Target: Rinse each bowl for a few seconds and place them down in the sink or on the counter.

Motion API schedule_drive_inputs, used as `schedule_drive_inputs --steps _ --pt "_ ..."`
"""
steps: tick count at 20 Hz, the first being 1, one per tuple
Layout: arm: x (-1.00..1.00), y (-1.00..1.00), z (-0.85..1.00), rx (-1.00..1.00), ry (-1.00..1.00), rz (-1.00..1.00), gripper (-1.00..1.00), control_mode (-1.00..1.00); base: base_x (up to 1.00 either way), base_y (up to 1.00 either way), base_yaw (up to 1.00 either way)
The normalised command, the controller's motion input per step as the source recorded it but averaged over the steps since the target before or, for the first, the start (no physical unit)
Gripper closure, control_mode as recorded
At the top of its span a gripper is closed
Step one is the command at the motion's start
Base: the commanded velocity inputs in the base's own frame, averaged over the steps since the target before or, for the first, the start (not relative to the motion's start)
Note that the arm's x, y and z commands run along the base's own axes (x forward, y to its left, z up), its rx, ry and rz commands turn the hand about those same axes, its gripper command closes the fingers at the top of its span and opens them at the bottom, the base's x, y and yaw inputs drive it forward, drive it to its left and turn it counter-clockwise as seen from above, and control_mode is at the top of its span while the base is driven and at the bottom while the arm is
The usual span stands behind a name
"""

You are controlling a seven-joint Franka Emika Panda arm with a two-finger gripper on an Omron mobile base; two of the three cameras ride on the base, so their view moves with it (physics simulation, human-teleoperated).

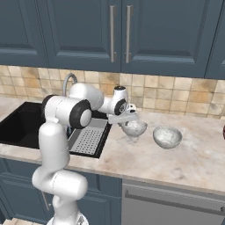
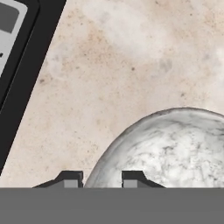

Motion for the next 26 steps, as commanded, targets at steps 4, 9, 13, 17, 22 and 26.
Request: schedule_drive_inputs --steps 4,9,13,17,22,26 --pt "-0.43 0.03 0.00 0.00 -0.09 0.00 1.00 -1.00 0.00 0.00 0.00" --pt "-0.42 0.17 0.10 0.00 -0.15 0.00 1.00 -1.00 0.00 0.00 0.00" --pt "-0.37 0.19 0.16 0.00 -0.14 0.01 1.00 -1.00 0.00 0.00 0.00" --pt "-0.38 0.19 0.16 0.00 -0.14 0.01 1.00 -1.00 0.00 0.00 0.00" --pt "-0.34 0.17 0.27 0.00 -0.11 0.04 1.00 -1.00 0.00 0.00 0.00" --pt "-0.25 0.27 0.31 -0.03 -0.01 0.09 1.00 -1.00 0.00 0.00 0.00"
